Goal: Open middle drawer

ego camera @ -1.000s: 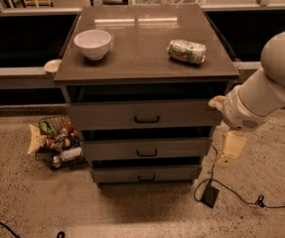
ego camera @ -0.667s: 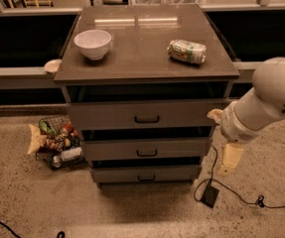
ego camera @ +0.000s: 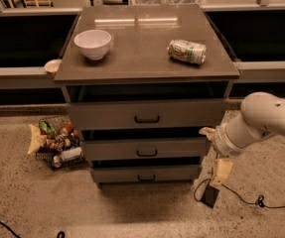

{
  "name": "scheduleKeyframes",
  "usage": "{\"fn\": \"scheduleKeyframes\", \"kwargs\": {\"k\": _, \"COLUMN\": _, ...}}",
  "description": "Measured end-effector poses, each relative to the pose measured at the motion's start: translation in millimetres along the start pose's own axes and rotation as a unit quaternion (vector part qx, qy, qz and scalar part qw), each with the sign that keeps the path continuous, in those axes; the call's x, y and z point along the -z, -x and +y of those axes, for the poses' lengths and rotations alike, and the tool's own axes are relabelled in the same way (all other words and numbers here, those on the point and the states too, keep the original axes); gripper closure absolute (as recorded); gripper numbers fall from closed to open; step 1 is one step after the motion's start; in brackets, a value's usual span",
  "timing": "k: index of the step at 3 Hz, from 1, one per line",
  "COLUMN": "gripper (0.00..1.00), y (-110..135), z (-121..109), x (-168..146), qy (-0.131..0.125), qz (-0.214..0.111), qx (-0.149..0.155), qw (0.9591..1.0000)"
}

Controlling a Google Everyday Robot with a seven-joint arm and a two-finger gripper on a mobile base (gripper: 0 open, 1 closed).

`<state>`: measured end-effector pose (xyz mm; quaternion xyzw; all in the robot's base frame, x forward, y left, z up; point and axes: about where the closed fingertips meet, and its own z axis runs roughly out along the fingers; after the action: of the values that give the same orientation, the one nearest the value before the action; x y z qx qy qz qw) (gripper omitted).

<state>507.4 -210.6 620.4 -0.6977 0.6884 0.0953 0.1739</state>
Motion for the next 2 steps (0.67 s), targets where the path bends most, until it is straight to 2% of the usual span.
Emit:
{"fn": "scheduleKeyframes", "kwargs": {"k": 1, "gripper": 0.00, "y": 0, "z": 0, "x": 0, "qy": 0.000, "qz": 0.000, "qx": 0.000, "qw": 1.0000}}
{"fn": "scheduleKeyframes", "kwargs": {"k": 2, "gripper": 0.00, "y": -2, "z": -10, "x": -30, "qy": 0.006, "qz": -0.003, "qx": 0.024, "qw": 0.9997}}
